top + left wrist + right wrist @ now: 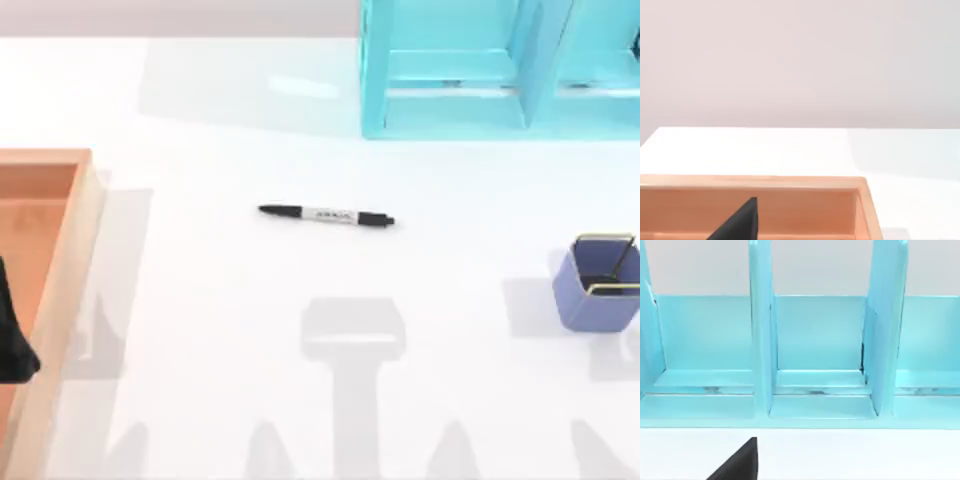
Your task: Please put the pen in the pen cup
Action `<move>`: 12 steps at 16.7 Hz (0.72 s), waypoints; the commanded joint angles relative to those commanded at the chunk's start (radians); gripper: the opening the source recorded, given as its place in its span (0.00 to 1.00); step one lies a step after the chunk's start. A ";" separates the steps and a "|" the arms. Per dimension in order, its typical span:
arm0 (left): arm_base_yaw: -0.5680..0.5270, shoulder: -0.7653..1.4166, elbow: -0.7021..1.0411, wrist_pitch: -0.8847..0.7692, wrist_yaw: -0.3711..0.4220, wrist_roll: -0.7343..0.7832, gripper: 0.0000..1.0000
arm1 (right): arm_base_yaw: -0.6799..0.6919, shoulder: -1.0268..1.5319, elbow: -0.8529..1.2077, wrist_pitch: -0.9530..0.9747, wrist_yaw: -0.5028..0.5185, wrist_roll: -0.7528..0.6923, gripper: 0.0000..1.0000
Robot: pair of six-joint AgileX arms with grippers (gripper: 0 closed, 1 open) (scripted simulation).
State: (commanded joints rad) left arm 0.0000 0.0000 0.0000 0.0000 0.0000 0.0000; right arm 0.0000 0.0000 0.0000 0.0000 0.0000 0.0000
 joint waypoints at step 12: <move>0.000 0.000 0.000 0.000 0.000 0.000 1.00 | 0.108 0.469 0.488 -0.264 0.031 -0.127 1.00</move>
State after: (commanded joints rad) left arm 0.0000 0.0000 0.0000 0.0000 0.0000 0.0000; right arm 0.1078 0.4693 0.4879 -0.2641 0.0315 -0.1274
